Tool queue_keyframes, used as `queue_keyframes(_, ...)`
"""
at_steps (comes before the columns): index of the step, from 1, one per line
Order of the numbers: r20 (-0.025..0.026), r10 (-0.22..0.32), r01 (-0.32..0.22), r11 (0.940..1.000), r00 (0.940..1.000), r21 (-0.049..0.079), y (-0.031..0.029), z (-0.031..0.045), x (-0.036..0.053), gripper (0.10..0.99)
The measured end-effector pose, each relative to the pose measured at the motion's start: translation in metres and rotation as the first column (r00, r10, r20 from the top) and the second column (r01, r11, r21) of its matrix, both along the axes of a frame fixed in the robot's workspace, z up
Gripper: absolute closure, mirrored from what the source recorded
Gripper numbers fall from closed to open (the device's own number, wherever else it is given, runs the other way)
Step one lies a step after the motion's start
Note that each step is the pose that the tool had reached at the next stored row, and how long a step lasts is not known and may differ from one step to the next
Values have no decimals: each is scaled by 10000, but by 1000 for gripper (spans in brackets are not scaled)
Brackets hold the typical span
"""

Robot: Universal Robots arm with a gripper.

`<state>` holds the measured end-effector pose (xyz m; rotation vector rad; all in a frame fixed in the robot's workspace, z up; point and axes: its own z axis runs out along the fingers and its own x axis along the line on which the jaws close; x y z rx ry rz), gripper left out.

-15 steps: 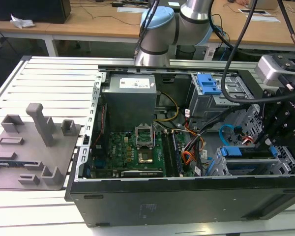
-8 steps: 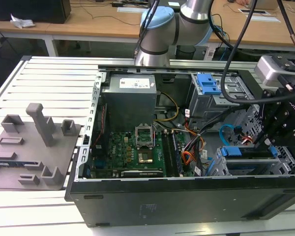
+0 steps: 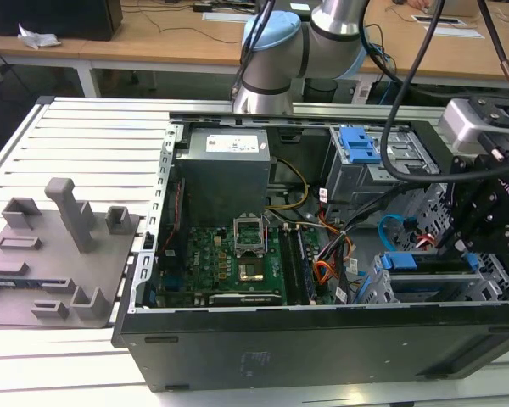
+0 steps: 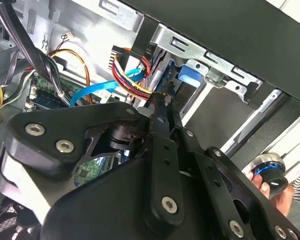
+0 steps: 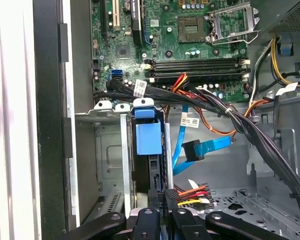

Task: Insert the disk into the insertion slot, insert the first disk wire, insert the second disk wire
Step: 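Insert the first disk wire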

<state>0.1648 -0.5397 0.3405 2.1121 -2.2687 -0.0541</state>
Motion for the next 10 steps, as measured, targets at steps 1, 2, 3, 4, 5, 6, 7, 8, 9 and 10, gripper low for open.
queue_keyframes(1,-3,-1,1,10000,10000,-6,0,-12,6,925)
queue_keyframes(2,-5,0,0,10000,10000,-3,-1,-23,15,925)
queue_keyframes(3,-4,0,0,10000,10000,0,0,-30,21,925)
queue_keyframes(4,-4,-1,1,10000,10000,-2,0,-34,25,925)
queue_keyframes(5,-5,-2,2,10000,10000,-4,0,-39,26,925)
queue_keyframes(6,-5,-2,2,10000,10000,-3,-1,-40,26,925)
queue_keyframes(7,-5,-1,1,10000,10000,-1,-1,-42,26,925)
queue_keyframes(8,-5,0,0,10000,10000,1,0,-43,27,925)
queue_keyframes(9,-5,0,0,10000,10000,2,0,-43,27,925)
queue_keyframes(10,-5,0,0,10000,10000,1,0,-43,27,925)
